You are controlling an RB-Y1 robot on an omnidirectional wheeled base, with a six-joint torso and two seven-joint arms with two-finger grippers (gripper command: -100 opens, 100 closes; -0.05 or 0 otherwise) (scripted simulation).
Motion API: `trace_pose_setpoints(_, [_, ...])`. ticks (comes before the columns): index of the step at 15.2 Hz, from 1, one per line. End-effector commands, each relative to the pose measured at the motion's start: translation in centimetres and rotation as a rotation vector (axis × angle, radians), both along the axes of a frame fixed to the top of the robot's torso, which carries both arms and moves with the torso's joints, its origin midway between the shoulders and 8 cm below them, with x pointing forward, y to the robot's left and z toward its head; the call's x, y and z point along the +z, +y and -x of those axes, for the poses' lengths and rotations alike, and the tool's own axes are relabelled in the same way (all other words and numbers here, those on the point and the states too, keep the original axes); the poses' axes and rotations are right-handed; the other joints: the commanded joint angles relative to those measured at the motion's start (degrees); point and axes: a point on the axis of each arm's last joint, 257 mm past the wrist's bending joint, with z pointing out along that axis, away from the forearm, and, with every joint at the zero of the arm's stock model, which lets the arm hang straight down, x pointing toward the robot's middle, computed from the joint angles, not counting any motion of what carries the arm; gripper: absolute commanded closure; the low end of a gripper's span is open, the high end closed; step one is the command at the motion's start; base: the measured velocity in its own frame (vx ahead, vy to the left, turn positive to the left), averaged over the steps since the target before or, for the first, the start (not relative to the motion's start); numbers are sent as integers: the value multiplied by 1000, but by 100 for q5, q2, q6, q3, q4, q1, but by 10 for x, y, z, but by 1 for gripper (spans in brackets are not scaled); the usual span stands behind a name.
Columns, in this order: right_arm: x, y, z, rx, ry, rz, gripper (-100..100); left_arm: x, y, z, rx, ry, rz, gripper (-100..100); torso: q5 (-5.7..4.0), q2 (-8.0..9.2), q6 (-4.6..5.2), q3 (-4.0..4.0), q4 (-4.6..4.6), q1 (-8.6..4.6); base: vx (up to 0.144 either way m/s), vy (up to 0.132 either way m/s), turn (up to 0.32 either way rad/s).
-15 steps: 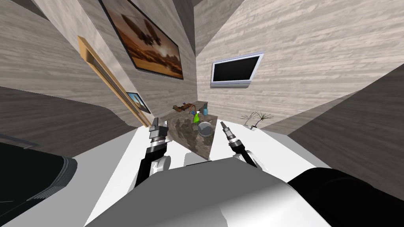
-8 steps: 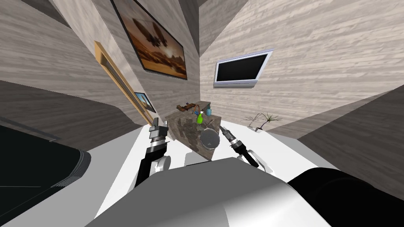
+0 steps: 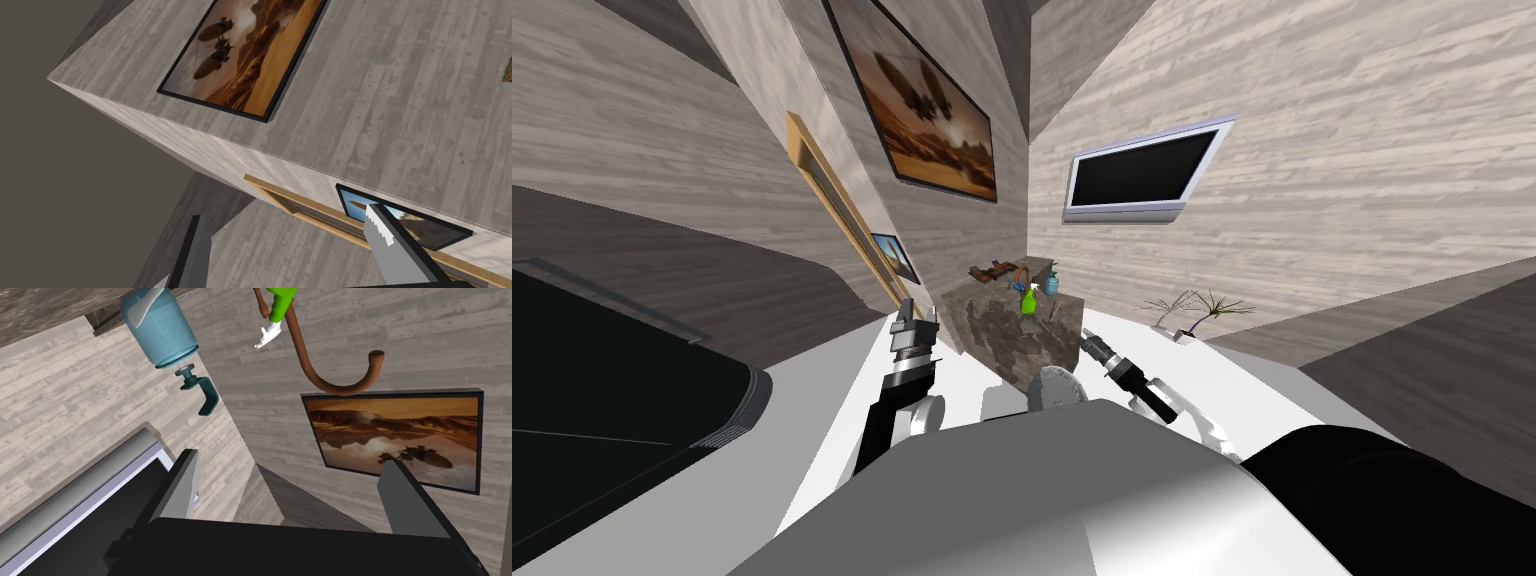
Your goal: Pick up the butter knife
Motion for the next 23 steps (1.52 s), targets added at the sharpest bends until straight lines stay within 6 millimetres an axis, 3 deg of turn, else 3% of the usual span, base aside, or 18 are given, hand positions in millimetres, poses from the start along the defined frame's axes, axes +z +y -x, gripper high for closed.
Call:
trace_pose_setpoints(1, [-13, -11, 1, 5, 24, 69, -100, 0, 0, 0, 0, 0, 0, 0, 0, 0, 0, 0, 0, 0, 35, 71, 96])
trace_pose_setpoints(4, [-39, -38, 5, 12, 75, 227, -100, 0, 0, 0, 0, 0, 0, 0, 2, -1, 0, -1, 0, 10, 35, 93, 119])
trace_pose_setpoints(6, [-41, -43, 6, 16, 85, 248, -100, 0, 0, 0, 0, 0, 0, 0, 3, -10, 0, -4, 1, 10, 32, 73, 61])
trace_pose_setpoints(9, [-67, -79, 13, 22, 143, 412, -100, 0, 0, 0, 0, 0, 0, 0, 1, -16, 0, -7, 0, 2, 44, 70, 108])
trace_pose_setpoints(12, [-75, -102, 17, 37, 174, 516, -100, 0, 0, 0, 0, 0, 0, 0, 2, -22, -1, -11, -1, 7, 54, 82, 107])
trace_pose_setpoints(13, [-85, -120, 22, 37, 202, 588, -100, 0, 0, 0, 0, 0, 0, 0, 3, -23, -1, -11, -1, 7, 59, 91, 109])
trace_pose_setpoints(14, [-83, -123, 21, 44, 203, 604, -100, 0, 0, 0, 0, 0, 0, 0, 3, -24, 0, -12, -2, 10, 57, 92, 92])
trace_pose_setpoints(15, [-92, -142, 26, 46, 231, 675, -100, 0, 0, 0, 0, 0, 0, 0, 4, -24, 0, -12, -2, 11, 52, 96, 118])
trace_pose_setpoints(16, [-90, -145, 26, 53, 232, 691, -100, 0, 0, 0, 0, 0, 0, 0, 4, -23, -1, -12, -2, 13, 48, 81, 96])
trace_pose_setpoints(19, [-99, -186, 35, 72, 283, 850, -100, 0, 0, 0, 0, 0, 0, 0, 4, -23, 1, -11, -1, 11, 59, 88, 105])
trace_pose_setpoints(22, [-101, -212, 42, 81, 317, 938, -100, 0, 0, 0, 0, 0, 0, 0, 4, -22, -2, -11, -1, 9, 53, 76, 101])
trace_pose_setpoints(23, [-104, -232, 48, 89, 345, 1007, -100, 0, 0, 0, 0, 0, 0, 0, 3, -21, 0, -10, -1, 8, 50, 87, 110])
